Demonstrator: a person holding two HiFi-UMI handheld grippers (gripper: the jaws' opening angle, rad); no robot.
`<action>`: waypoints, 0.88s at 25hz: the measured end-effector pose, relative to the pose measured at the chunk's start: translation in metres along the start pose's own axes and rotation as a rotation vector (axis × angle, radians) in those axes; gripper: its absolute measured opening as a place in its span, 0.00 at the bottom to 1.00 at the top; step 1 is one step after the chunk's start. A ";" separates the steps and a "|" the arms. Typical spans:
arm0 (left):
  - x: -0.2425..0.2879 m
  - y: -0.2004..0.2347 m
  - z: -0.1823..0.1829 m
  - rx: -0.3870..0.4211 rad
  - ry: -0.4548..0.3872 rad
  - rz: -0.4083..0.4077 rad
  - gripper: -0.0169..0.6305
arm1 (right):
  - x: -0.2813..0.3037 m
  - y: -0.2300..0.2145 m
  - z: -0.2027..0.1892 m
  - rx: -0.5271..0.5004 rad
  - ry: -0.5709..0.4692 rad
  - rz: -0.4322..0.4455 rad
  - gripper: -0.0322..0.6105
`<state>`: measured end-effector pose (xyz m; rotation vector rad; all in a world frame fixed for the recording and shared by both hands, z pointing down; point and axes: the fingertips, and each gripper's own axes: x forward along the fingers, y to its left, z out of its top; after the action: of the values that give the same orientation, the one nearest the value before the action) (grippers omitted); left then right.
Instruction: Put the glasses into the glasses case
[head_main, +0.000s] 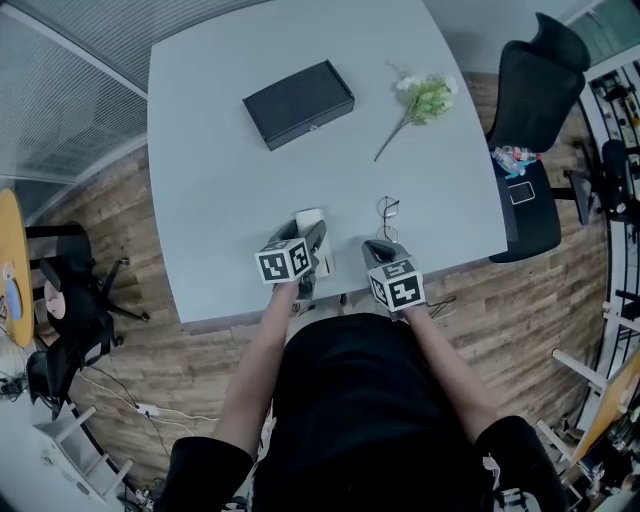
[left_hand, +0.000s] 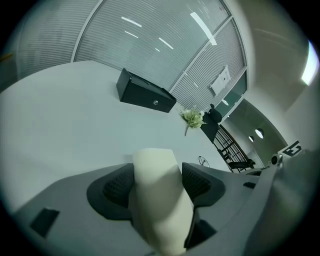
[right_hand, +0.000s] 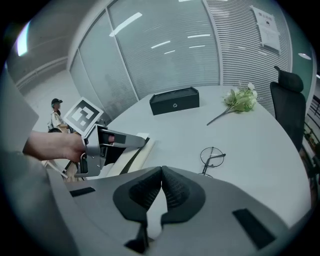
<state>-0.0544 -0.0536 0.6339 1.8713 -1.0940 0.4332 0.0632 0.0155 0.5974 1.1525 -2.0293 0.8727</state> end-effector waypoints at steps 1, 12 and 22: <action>-0.001 0.002 -0.001 -0.003 0.000 0.002 0.48 | 0.000 -0.003 0.001 0.006 -0.003 -0.011 0.08; -0.023 0.030 0.001 -0.007 -0.005 0.097 0.48 | 0.004 -0.019 0.011 0.052 -0.015 -0.050 0.10; -0.033 0.047 -0.003 0.044 -0.008 0.179 0.48 | 0.006 -0.014 0.013 0.070 -0.023 -0.044 0.10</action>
<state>-0.1108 -0.0440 0.6375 1.8212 -1.2725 0.5556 0.0699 -0.0035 0.5980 1.2467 -1.9982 0.9191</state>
